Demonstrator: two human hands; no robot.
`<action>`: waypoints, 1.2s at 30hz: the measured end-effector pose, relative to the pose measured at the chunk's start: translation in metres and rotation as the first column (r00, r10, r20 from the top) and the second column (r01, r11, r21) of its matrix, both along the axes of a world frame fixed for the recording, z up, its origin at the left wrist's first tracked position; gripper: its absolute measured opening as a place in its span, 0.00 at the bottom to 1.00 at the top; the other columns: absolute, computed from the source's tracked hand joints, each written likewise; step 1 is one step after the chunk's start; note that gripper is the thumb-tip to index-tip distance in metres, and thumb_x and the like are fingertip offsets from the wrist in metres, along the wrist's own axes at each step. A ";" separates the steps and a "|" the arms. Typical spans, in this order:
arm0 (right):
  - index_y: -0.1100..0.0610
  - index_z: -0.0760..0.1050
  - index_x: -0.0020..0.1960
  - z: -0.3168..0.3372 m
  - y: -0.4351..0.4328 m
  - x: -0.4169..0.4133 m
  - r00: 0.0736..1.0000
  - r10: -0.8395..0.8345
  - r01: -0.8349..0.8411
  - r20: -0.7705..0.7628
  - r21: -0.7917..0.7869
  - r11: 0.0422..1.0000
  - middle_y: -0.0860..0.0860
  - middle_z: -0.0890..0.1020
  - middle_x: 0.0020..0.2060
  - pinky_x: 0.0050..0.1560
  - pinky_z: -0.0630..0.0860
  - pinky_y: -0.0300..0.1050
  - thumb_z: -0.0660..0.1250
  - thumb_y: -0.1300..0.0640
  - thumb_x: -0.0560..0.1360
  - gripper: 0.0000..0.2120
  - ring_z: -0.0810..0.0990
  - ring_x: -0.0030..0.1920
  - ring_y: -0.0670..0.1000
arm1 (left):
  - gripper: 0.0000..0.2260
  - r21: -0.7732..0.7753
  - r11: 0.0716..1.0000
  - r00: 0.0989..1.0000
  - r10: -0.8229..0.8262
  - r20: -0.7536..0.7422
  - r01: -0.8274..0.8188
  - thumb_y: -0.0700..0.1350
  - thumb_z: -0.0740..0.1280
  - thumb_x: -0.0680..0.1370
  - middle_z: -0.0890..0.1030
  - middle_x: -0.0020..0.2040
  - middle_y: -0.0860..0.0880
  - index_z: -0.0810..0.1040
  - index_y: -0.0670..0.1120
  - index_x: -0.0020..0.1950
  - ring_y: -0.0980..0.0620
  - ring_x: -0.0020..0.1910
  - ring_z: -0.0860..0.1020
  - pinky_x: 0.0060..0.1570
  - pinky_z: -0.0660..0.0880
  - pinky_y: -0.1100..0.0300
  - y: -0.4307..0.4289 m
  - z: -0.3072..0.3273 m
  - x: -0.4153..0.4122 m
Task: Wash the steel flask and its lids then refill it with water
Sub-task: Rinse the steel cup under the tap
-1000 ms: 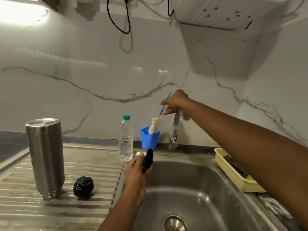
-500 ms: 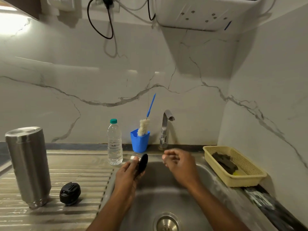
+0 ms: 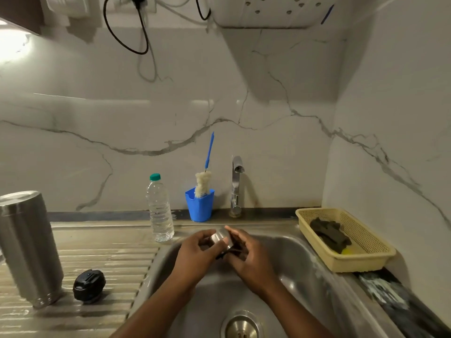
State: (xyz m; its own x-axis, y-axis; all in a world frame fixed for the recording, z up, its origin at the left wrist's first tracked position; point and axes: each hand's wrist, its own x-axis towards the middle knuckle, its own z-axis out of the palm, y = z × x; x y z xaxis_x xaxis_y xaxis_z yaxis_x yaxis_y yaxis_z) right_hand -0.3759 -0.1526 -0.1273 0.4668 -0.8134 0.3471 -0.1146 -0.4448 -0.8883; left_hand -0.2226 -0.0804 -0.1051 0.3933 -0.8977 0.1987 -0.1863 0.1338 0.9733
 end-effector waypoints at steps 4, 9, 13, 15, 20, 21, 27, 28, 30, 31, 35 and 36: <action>0.48 0.70 0.77 -0.002 -0.010 -0.001 0.991 0.006 -0.026 0.137 0.141 0.990 0.47 0.82 0.67 0.62 0.80 0.42 0.77 0.59 0.74 0.35 0.82 0.64 0.43 | 0.15 0.054 0.998 0.991 0.023 0.133 -0.030 0.51 0.82 0.71 0.87 0.45 0.50 0.82 0.54 0.54 0.53 0.45 0.87 0.47 0.84 0.59 -0.027 0.014 -0.003; 0.46 0.76 0.70 -0.006 -0.026 0.003 0.962 -0.175 0.132 0.211 0.204 0.970 0.45 0.85 0.61 0.61 0.82 0.48 0.79 0.52 0.74 0.26 0.84 0.60 0.44 | 0.17 0.099 0.993 0.964 0.031 0.264 -0.059 0.62 0.76 0.74 0.87 0.42 0.49 0.84 0.50 0.51 0.51 0.42 0.87 0.50 0.86 0.49 -0.074 0.030 0.001; 0.46 0.74 0.72 -0.008 -0.031 0.005 0.953 -0.228 0.184 0.202 0.215 0.959 0.45 0.83 0.63 0.64 0.81 0.50 0.79 0.44 0.71 0.31 0.82 0.61 0.45 | 0.15 0.028 0.983 0.936 0.162 0.311 -0.179 0.54 0.73 0.80 0.85 0.48 0.53 0.83 0.46 0.62 0.53 0.49 0.84 0.56 0.82 0.55 -0.125 0.041 0.011; 0.45 0.73 0.73 -0.011 -0.032 0.007 0.956 -0.229 0.190 0.183 0.209 0.959 0.45 0.81 0.65 0.66 0.79 0.52 0.77 0.38 0.67 0.37 0.81 0.63 0.46 | 0.21 0.059 0.982 0.928 0.146 0.344 -0.177 0.53 0.73 0.80 0.85 0.55 0.50 0.79 0.45 0.70 0.54 0.53 0.81 0.54 0.77 0.60 -0.146 0.044 0.011; 0.47 0.69 0.77 -0.012 -0.035 0.003 0.965 -0.222 0.192 0.138 0.203 0.960 0.46 0.78 0.67 0.67 0.77 0.47 0.75 0.50 0.78 0.30 0.78 0.65 0.47 | 0.10 0.070 0.985 0.925 0.120 0.361 -0.155 0.48 0.72 0.82 0.85 0.51 0.49 0.84 0.46 0.60 0.55 0.45 0.83 0.49 0.82 0.59 -0.177 0.041 0.002; 0.48 0.68 0.77 -0.011 -0.035 0.003 0.966 -0.221 0.193 0.131 0.199 0.961 0.46 0.78 0.68 0.67 0.76 0.46 0.74 0.50 0.78 0.30 0.77 0.66 0.47 | 0.06 0.073 0.983 0.929 0.136 0.345 -0.171 0.47 0.71 0.83 0.86 0.49 0.48 0.84 0.46 0.55 0.54 0.45 0.84 0.50 0.84 0.55 -0.180 0.040 0.003; 0.48 0.66 0.79 -0.012 -0.034 0.001 0.972 -0.217 0.196 0.093 0.196 0.961 0.47 0.76 0.70 0.69 0.76 0.47 0.73 0.49 0.79 0.31 0.77 0.67 0.48 | 0.09 0.119 0.976 0.973 0.164 0.165 -0.185 0.45 0.69 0.84 0.85 0.48 0.42 0.85 0.43 0.48 0.50 0.47 0.84 0.49 0.83 0.55 -0.181 0.034 0.007; 0.48 0.66 0.79 -0.013 -0.034 0.001 0.970 -0.225 0.204 0.090 0.195 0.959 0.47 0.76 0.71 0.68 0.76 0.47 0.74 0.49 0.78 0.32 0.77 0.67 0.49 | 0.07 0.132 0.975 0.978 0.164 0.131 -0.181 0.45 0.69 0.84 0.85 0.48 0.44 0.84 0.46 0.48 0.49 0.49 0.84 0.52 0.84 0.54 -0.180 0.034 0.007; 0.48 0.67 0.79 -0.013 -0.035 0.001 0.970 -0.228 0.208 0.084 0.195 0.958 0.47 0.76 0.70 0.68 0.77 0.47 0.75 0.49 0.77 0.33 0.78 0.67 0.49 | 0.06 0.169 0.972 0.987 0.153 0.057 -0.160 0.43 0.68 0.84 0.86 0.49 0.45 0.84 0.47 0.50 0.48 0.50 0.85 0.57 0.84 0.50 -0.178 0.034 0.008; 0.48 0.67 0.78 -0.014 -0.035 0.001 0.972 -0.223 0.205 0.076 0.198 0.959 0.47 0.77 0.69 0.67 0.77 0.46 0.76 0.50 0.77 0.33 0.78 0.66 0.49 | 0.07 0.178 0.973 0.989 0.146 0.009 -0.146 0.42 0.67 0.84 0.86 0.50 0.44 0.84 0.46 0.51 0.48 0.50 0.85 0.57 0.84 0.50 -0.177 0.033 0.008; 0.46 0.70 0.69 -0.017 -0.036 0.000 0.972 -0.230 0.211 0.056 0.237 0.948 0.46 0.80 0.61 0.54 0.80 0.40 0.78 0.51 0.75 0.27 0.81 0.57 0.45 | 0.07 0.164 0.982 0.990 0.113 -0.083 -0.098 0.40 0.64 0.85 0.86 0.48 0.44 0.82 0.46 0.52 0.48 0.47 0.85 0.55 0.84 0.50 -0.154 0.029 0.001; 0.45 0.69 0.67 -0.016 -0.036 -0.001 0.971 -0.237 0.220 0.043 0.235 0.947 0.43 0.80 0.57 0.50 0.79 0.36 0.78 0.52 0.74 0.27 0.81 0.54 0.43 | 0.07 0.181 0.980 0.993 0.094 -0.072 -0.079 0.41 0.64 0.85 0.85 0.48 0.43 0.81 0.45 0.52 0.47 0.47 0.84 0.55 0.83 0.49 -0.146 0.023 -0.001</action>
State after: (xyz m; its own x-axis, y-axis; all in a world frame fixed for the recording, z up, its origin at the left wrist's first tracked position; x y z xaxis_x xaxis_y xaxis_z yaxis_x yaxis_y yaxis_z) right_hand -0.3769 -0.1889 -0.1438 0.2405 -0.9564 0.1657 -0.1238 -0.1995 -0.9720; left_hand -0.2236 -0.2261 -0.0821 0.4791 -0.8777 0.0042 -0.1102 -0.0555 0.9924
